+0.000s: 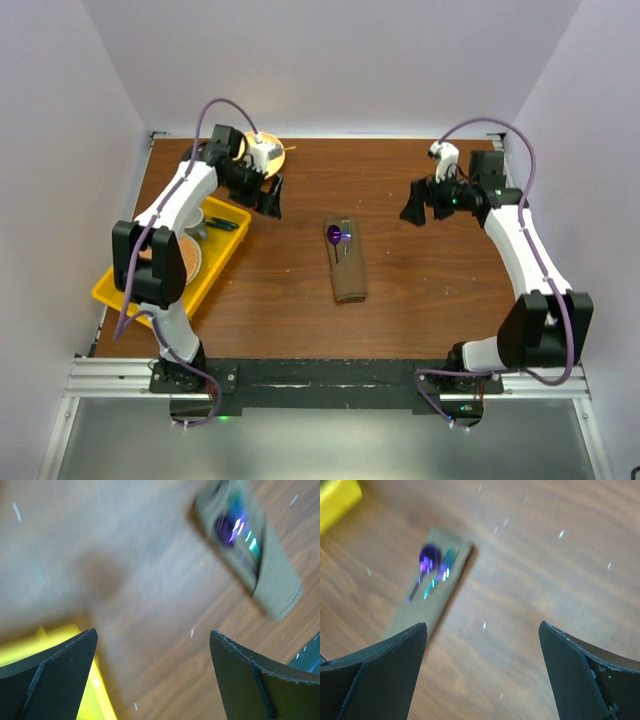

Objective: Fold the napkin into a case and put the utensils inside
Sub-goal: Reset both arms

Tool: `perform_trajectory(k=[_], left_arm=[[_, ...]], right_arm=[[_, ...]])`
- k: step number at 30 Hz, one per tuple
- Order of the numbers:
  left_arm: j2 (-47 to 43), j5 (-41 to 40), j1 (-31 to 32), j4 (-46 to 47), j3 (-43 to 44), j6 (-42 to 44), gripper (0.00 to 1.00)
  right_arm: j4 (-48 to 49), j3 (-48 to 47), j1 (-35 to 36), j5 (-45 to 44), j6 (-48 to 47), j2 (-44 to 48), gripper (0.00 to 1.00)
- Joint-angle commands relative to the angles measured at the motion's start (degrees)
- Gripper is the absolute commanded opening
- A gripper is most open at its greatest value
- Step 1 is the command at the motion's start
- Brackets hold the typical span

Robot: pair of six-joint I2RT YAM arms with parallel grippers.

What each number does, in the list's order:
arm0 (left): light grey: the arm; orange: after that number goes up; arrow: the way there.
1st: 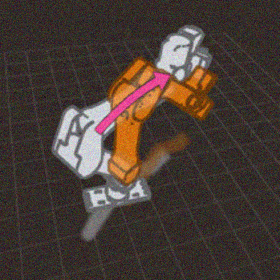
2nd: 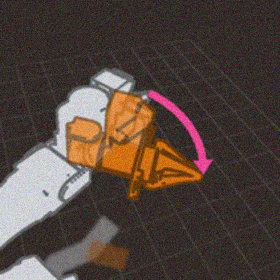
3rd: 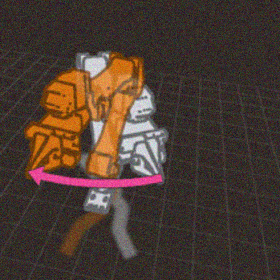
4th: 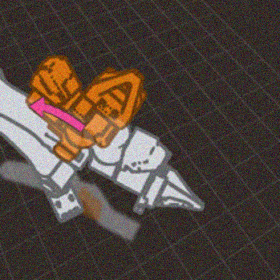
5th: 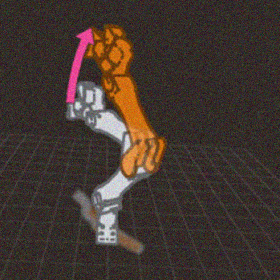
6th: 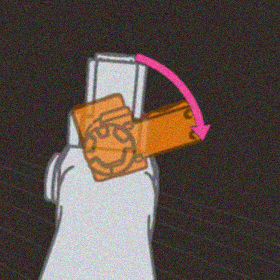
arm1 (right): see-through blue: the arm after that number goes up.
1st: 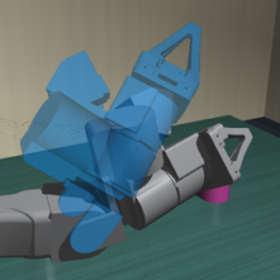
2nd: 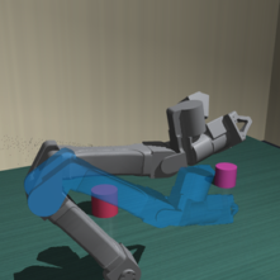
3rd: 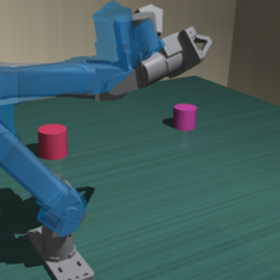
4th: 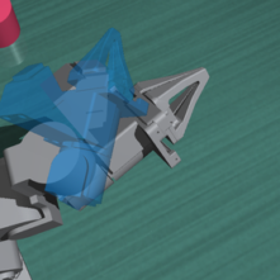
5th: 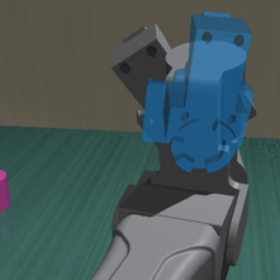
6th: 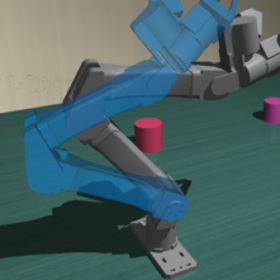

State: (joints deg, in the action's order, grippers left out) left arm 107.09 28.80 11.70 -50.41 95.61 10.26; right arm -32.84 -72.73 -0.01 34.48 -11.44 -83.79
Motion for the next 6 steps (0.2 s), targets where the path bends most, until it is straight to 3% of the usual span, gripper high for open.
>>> perform_trajectory(k=[1,6], left_arm=[[-9.4,-5.5,-0.1,3.9,-10.6,0.4,1.0],[-15.0,-6.3,-0.1,6.9,-18.2,-0.5,1.0]], right_arm=[[-3.3,8.6,0.1,-2.3,-7.4,6.9,0.98],[-2.8,13.9,0.2,-2.2,-7.2,12.9,0.98]])
